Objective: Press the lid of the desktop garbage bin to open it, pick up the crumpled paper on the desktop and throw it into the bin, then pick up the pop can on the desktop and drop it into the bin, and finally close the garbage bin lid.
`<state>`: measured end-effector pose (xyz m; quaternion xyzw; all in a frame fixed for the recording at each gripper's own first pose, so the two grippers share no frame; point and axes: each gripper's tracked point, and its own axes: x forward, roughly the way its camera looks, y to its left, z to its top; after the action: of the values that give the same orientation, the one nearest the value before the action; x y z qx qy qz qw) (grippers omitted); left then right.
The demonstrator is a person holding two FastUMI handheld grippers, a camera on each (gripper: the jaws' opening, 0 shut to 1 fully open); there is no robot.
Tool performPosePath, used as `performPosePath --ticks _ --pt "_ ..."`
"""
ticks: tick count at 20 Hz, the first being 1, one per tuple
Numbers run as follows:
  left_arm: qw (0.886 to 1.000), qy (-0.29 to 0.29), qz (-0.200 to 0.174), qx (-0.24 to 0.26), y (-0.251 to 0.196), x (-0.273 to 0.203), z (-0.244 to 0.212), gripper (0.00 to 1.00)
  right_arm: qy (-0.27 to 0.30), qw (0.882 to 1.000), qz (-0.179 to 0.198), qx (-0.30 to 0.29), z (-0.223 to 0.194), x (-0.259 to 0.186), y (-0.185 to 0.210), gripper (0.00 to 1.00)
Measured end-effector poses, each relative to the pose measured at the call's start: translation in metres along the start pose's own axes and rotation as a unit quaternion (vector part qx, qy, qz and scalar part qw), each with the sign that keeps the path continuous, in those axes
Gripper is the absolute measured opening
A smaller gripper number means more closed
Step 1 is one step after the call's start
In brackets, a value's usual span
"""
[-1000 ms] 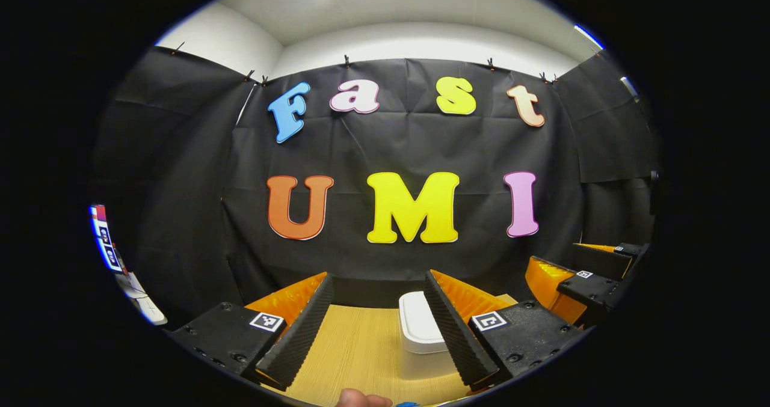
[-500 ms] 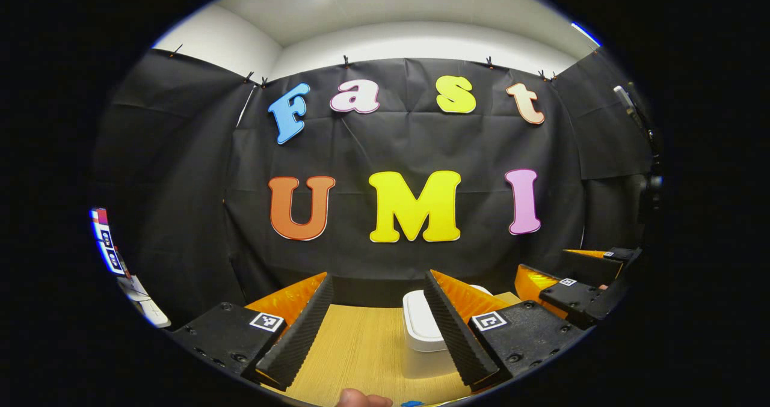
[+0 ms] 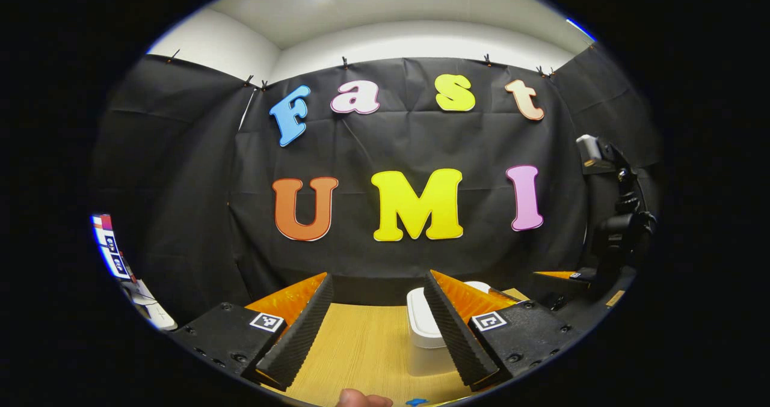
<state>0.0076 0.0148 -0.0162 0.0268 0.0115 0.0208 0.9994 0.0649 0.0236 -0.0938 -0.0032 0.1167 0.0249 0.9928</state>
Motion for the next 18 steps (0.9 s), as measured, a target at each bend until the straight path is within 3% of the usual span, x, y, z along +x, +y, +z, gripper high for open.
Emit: performPosePath --ticks 6,9,10,15,16,17,18 --pt "1.000 0.005 0.021 0.004 0.012 -0.002 -0.002 0.97 0.031 0.999 0.013 0.007 -0.020 0.024 0.009 0.92" --pt "1.000 0.006 0.027 0.007 0.015 -0.004 -0.005 0.97 0.047 0.999 0.022 0.007 -0.030 0.029 0.016 0.74" --pt "1.000 0.008 0.029 0.008 0.016 -0.005 -0.006 0.97 0.054 0.998 0.026 0.005 -0.033 0.033 0.018 0.72" --pt "0.999 0.011 0.042 0.010 0.023 -0.005 -0.008 0.97 0.070 0.997 0.021 0.005 -0.041 0.045 0.018 0.30" --pt "0.999 0.012 0.044 0.010 0.025 -0.007 -0.008 0.97 0.073 0.997 0.018 0.005 -0.043 0.046 0.017 0.28" --pt "0.999 0.012 0.046 0.011 0.027 -0.005 -0.010 0.97 0.074 0.997 0.019 0.008 -0.043 0.047 0.017 0.15" --pt "0.999 0.012 0.048 0.011 0.028 -0.006 -0.010 0.97 0.075 0.997 0.022 0.009 -0.044 0.049 0.019 0.12"
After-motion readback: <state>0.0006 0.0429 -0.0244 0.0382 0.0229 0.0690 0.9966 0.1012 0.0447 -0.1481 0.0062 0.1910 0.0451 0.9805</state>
